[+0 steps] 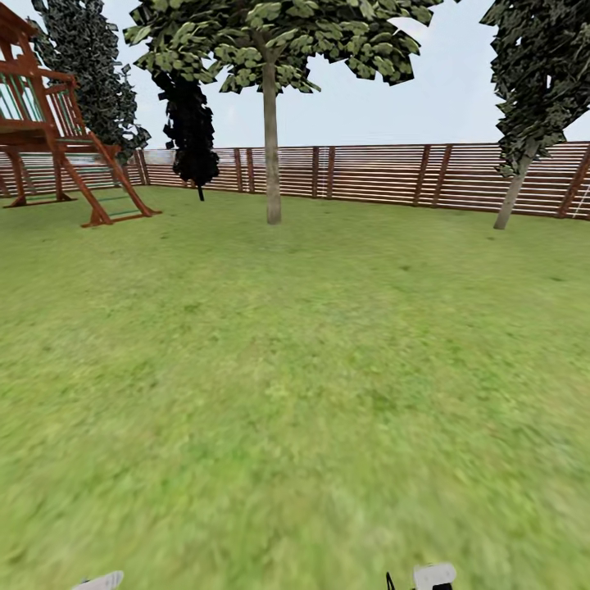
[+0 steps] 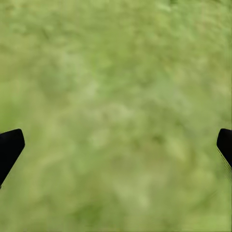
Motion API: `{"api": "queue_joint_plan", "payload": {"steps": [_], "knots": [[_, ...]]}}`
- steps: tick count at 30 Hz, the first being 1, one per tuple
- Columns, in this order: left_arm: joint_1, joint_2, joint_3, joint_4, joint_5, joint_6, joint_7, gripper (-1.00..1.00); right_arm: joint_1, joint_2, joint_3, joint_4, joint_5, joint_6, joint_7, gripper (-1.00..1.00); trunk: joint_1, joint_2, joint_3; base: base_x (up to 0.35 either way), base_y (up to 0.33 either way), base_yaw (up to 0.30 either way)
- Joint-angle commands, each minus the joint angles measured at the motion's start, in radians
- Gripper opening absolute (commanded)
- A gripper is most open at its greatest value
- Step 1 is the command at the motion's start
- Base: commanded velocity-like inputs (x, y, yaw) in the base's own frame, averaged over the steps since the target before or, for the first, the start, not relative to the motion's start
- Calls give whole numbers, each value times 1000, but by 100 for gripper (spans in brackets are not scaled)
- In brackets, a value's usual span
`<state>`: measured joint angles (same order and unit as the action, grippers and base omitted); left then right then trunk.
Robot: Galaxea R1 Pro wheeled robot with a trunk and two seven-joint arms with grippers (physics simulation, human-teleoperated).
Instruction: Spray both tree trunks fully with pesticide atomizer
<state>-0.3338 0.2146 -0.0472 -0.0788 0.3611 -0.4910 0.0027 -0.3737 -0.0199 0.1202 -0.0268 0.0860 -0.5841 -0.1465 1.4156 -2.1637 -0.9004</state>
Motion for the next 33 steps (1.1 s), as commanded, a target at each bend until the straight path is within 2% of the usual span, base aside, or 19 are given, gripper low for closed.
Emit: {"api": "queue_joint_plan", "payload": {"steps": [1,33], "knots": [[-1,0,-5,1,5,-3,0,-100,-1,0,6,1,9,0,-11,100,0,0,-1,339,0,0],[-1,0,-5,1,5,-3,0,-100,-1,0,6,1,9,0,-10,100,0,0,-1,339,0,0]]}}
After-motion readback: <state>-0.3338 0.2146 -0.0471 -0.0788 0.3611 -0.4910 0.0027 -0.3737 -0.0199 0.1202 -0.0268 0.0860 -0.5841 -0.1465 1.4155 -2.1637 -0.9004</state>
